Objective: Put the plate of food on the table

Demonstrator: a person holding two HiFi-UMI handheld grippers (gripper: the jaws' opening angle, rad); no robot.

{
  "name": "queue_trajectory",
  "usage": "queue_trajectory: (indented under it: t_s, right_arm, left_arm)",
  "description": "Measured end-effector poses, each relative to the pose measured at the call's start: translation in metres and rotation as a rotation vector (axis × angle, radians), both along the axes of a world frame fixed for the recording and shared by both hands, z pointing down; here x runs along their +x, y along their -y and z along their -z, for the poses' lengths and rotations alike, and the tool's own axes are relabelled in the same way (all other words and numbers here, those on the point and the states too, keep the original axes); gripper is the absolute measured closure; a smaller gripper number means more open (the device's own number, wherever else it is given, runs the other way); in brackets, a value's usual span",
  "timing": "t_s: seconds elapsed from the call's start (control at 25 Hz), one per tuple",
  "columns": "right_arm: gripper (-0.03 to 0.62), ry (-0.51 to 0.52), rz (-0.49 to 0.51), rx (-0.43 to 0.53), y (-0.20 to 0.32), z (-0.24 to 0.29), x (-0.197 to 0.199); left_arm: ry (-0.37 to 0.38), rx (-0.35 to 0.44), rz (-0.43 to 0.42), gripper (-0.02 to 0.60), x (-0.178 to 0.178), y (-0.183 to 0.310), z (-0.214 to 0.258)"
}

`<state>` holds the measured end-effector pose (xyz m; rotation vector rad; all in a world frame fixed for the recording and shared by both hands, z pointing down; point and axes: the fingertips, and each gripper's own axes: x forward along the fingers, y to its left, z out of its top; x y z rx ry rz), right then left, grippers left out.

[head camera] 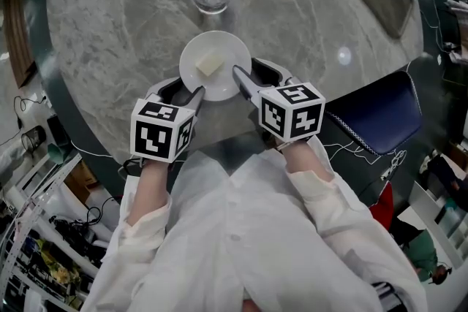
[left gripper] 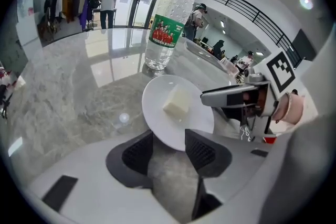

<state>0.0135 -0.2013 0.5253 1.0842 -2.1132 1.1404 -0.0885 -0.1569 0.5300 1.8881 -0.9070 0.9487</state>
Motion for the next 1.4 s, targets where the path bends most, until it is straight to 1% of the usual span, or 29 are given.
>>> queue_trajectory:
  t_s: [0.32, 0.44, 0.64, 0.76, 0.88, 1.0, 1.12, 1.16, 1.2, 1.24, 1.32, 1.36, 1.4]
  right_arm:
    - [0.425, 0.001, -0.001, -0.02, -0.005, 0.0, 0.001]
    - [0.425, 0.005, -0.01, -0.01, -0.003, 0.001, 0.002]
    - [0.425, 0.037, -0.031, 0.038, 0.009, 0.017, 0.006]
    - [0.425, 0.044, -0.02, 0.06, 0.011, 0.028, 0.006]
    - [0.428, 0.065, -0.005, 0.086, 0.011, 0.043, 0.004]
    - [0.475, 0.078, 0.026, 0.113, 0.008, 0.056, 0.0]
    - [0.543, 0.108, 0.062, 0.149, 0.004, 0.074, -0.005]
    - [0.562, 0.137, 0.071, 0.16, 0.003, 0.082, -0.007]
    - [0.572, 0.177, 0.079, 0.168, 0.002, 0.09, -0.01]
    - [0.577, 0.227, 0.084, 0.175, 0.0, 0.1, -0.014]
    - [0.581, 0.32, 0.094, 0.191, -0.004, 0.12, -0.022]
    - [0.583, 0.347, 0.105, 0.204, -0.006, 0.129, -0.025]
    - [0.583, 0.357, 0.121, 0.22, -0.008, 0.137, -0.028]
  left_arm:
    - [0.012, -0.004, 0.023, 0.399, -0.006, 0.0, 0.0]
    - [0.021, 0.012, 0.038, 0.399, -0.011, 0.001, 0.002]
    - [-0.02, 0.033, 0.09, 0.399, -0.014, 0.007, 0.012]
    - [-0.032, 0.052, 0.088, 0.4, -0.013, 0.007, 0.019]
    - [-0.05, 0.089, 0.077, 0.408, -0.011, 0.009, 0.029]
    - [-0.066, 0.133, 0.067, 0.427, -0.012, 0.012, 0.042]
    - [-0.089, 0.172, 0.053, 0.474, -0.01, 0.014, 0.056]
    - [-0.116, 0.189, 0.048, 0.502, -0.007, 0.015, 0.064]
    - [-0.164, 0.211, 0.045, 0.532, -0.002, 0.017, 0.073]
    - [-0.234, 0.235, 0.045, 0.54, 0.003, 0.018, 0.085]
    - [-0.401, 0.28, 0.063, 0.543, 0.013, 0.02, 0.112]
    - [-0.473, 0.297, 0.075, 0.545, 0.016, 0.021, 0.124]
    - [-0.523, 0.311, 0.083, 0.545, 0.017, 0.022, 0.134]
